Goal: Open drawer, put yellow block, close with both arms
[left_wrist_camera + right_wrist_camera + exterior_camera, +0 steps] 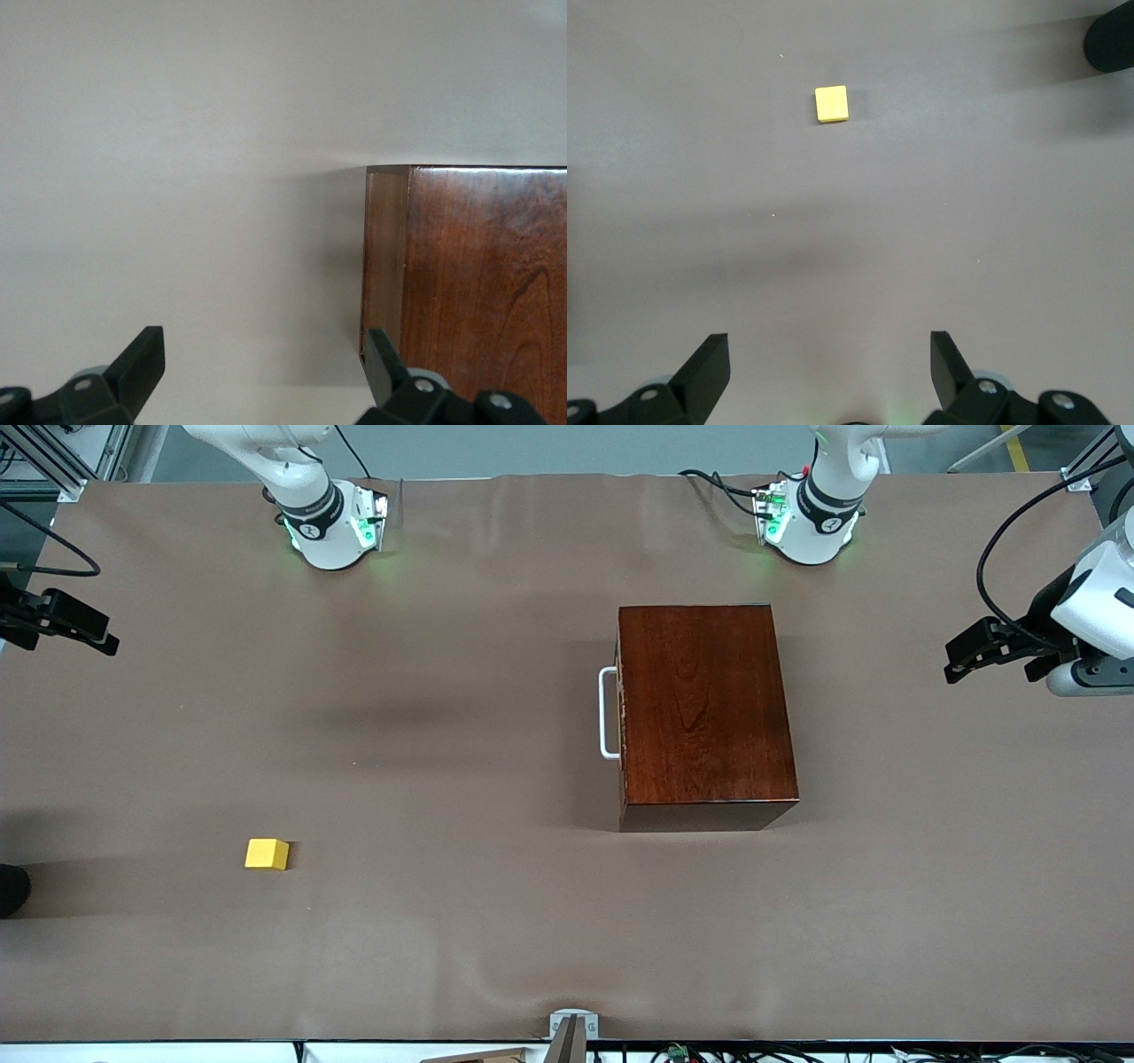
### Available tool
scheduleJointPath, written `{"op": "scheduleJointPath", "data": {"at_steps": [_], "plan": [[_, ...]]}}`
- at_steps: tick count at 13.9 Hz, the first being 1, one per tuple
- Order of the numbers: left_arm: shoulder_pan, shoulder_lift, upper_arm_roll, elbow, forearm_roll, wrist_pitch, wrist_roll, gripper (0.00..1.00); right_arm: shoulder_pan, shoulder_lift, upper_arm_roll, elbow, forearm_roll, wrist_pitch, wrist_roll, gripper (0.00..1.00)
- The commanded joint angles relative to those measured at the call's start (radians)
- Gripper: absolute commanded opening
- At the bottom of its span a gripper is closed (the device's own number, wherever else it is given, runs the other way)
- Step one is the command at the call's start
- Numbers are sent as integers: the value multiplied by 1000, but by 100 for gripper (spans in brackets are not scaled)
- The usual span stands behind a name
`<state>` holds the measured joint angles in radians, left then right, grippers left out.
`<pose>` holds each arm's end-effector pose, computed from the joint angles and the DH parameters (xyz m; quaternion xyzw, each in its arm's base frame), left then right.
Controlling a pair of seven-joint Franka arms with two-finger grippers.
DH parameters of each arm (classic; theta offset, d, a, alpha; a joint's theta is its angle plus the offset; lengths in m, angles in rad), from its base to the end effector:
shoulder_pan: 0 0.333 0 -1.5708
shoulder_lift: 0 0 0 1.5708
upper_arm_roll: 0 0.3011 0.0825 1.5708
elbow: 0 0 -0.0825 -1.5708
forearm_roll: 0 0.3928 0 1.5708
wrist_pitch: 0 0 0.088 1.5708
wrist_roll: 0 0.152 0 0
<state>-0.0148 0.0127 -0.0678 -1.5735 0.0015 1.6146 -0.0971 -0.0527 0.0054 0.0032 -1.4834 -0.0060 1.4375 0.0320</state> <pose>0.5707 -0.0468 0.5600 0.9999 0.0072 0.0142 0.0010 0.5482 -0.0281 0.5917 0.9988 -0.0410 -0.0257 0.0027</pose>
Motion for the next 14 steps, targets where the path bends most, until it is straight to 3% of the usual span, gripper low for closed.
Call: {"op": "scheduleJointPath", "data": {"at_steps": [1, 11, 14], "plan": [[4, -19, -3, -2, -17, 4, 5, 100, 4, -2, -2, 5, 0, -2, 6, 100], [-14, 13, -13, 26, -17, 1, 22, 100, 2, -1, -2, 5, 1, -2, 5, 100], [-66, 20, -33, 41, -15, 2, 8, 100, 2, 2, -2, 5, -3, -2, 5, 100]]}}
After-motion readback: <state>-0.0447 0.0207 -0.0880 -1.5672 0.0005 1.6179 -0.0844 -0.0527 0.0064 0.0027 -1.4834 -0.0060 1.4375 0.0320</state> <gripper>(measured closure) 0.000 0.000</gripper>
